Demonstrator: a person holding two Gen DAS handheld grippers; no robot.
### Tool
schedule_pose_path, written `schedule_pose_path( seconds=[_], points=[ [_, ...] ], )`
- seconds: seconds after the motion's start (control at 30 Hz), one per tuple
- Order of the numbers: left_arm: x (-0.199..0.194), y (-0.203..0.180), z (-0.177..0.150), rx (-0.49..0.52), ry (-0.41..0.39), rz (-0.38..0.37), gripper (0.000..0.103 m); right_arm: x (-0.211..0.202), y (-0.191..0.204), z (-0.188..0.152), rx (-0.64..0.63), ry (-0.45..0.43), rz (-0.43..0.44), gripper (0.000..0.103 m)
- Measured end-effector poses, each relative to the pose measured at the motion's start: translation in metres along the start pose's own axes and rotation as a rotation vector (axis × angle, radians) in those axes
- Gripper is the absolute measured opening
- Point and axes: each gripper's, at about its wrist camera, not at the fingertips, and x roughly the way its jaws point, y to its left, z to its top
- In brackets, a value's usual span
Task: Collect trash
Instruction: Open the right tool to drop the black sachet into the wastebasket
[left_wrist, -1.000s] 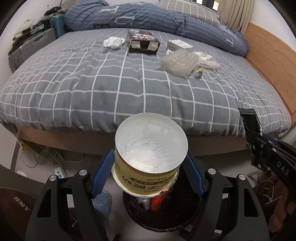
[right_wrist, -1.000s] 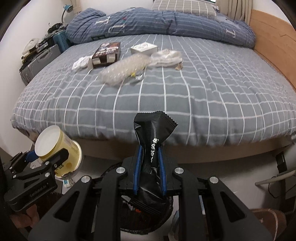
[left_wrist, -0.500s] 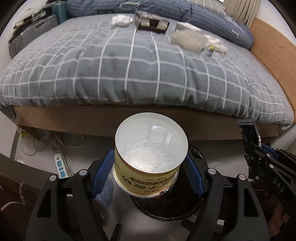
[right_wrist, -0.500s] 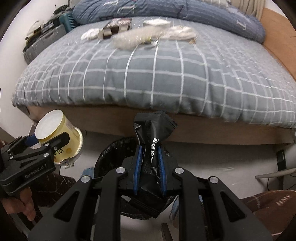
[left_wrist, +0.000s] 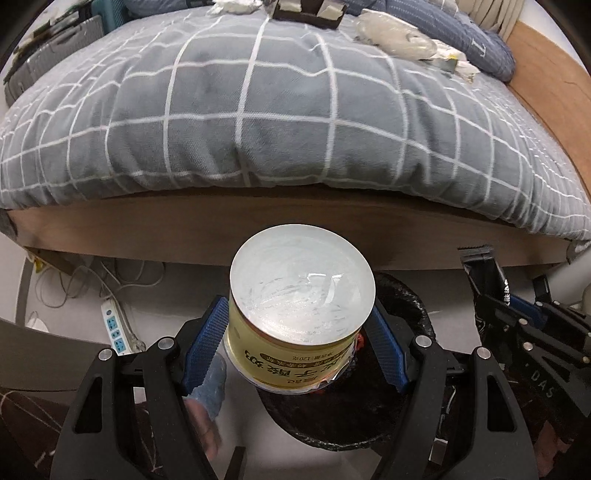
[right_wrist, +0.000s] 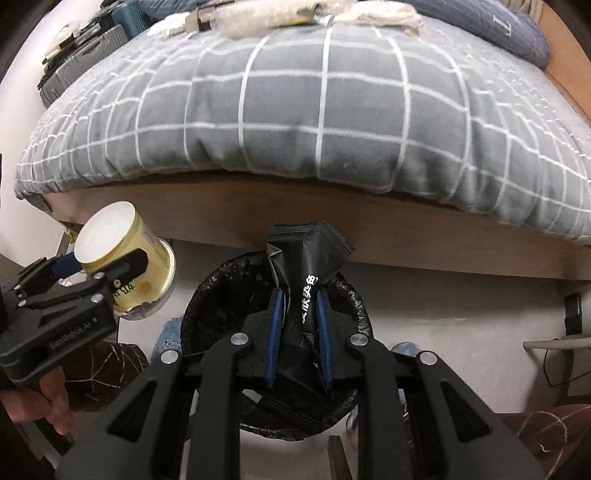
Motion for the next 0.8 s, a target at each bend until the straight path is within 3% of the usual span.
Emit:
schedule_pose_path(
  seconds=[0.2,0.53,0.7,0.8],
  points=[
    [0.005,0.018,-0.003,-0.018,0.003,0.025,0.072,0.018,0.012,0.0,-0.025,0.033,0.017,0.02],
    [0.012,0.057,-0.013,-0.087,0.016,0.052,0.072,0.028,0.026,-0.001,-0.057,0.038,0.025,0.041],
    [0.017,0.058,-0.013,-0.088,0.019,0.04,0.072,0.028,0.024,0.001,-0.058,0.028,0.017,0.05],
    [0.021,0.05,-0.01,-0.078,0.024,0.029,0.072,0.019,0.016,0.005,-0.047,0.011,0.007,0.06]
  ],
)
